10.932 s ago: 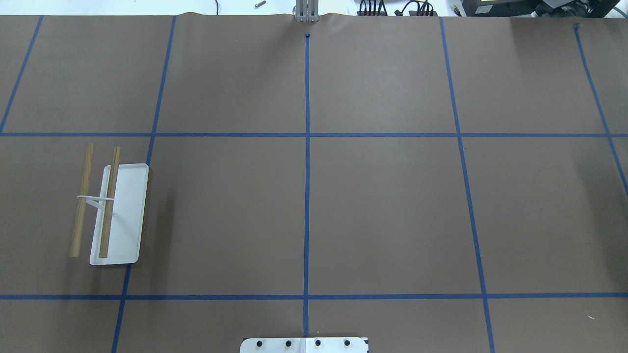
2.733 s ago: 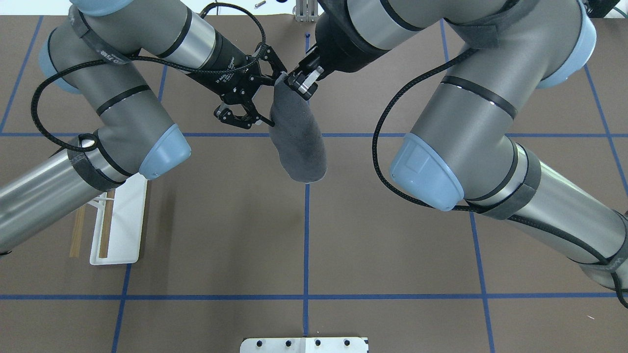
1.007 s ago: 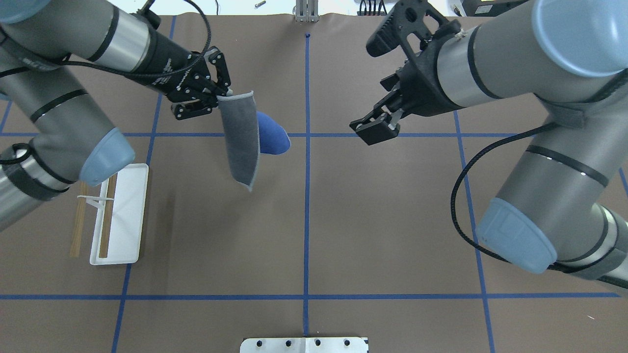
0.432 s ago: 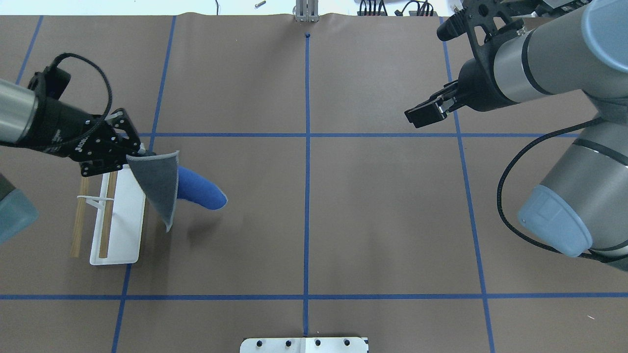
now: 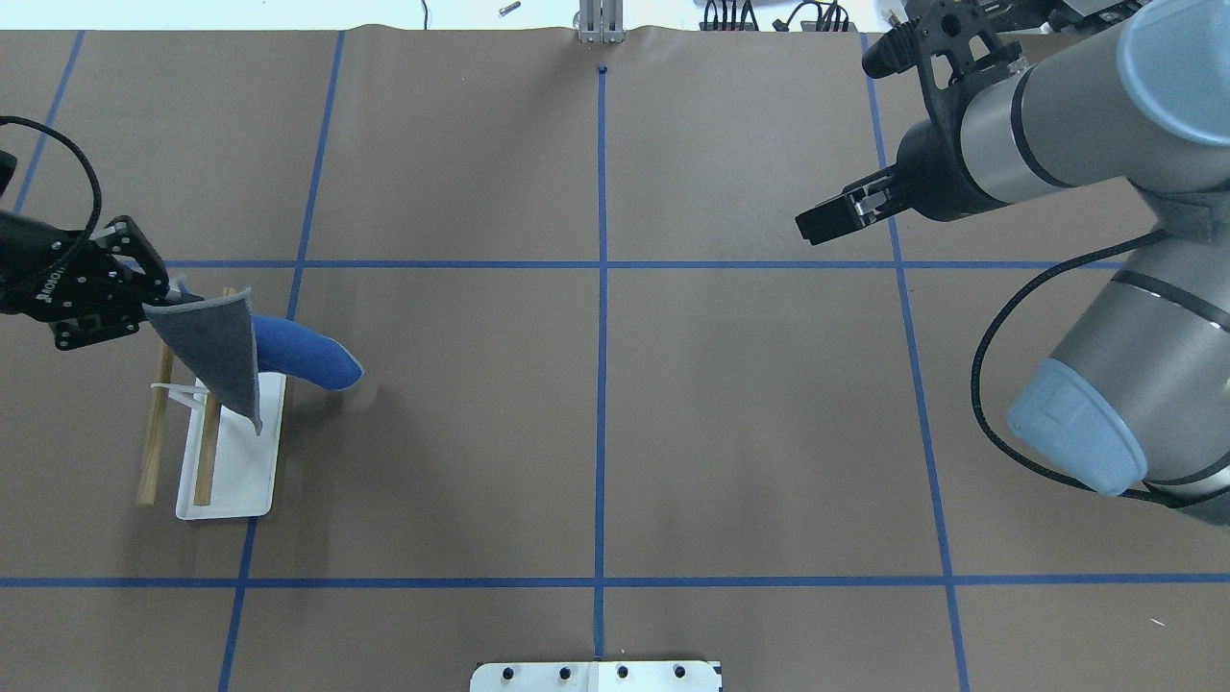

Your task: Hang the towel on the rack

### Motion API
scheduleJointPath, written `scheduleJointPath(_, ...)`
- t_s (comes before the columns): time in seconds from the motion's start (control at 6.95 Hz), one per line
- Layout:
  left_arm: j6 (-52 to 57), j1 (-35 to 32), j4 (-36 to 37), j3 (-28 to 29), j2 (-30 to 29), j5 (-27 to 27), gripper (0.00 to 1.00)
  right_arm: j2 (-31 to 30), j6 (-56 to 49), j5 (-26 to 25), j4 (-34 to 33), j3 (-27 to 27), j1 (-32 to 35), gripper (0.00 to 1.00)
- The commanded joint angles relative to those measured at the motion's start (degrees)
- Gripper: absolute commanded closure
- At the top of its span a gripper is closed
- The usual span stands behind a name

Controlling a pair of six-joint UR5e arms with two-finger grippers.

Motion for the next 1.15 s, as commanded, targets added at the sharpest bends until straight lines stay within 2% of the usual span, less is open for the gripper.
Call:
scheduleJointPath(0.0, 0.0, -3.9, -1.4, 1.7, 4.5, 0.0, 1.00, 0.0, 0.2, 0.0, -0.1, -0.5, 0.0, 0.00)
scheduleJointPath(0.72, 0.2, -6.4, -9.0, 7.0, 7.5, 0.4, 1.00, -0.4, 0.7, 0.3, -0.4, -0.7, 1.6, 0.00)
scheduleJointPath(1.01, 0.2, -8.1, -11.1, 7.2, 8.7, 0.2, 1.00, -1.3, 0.6, 0.2, -0.2, -1.9, 1.9, 0.00)
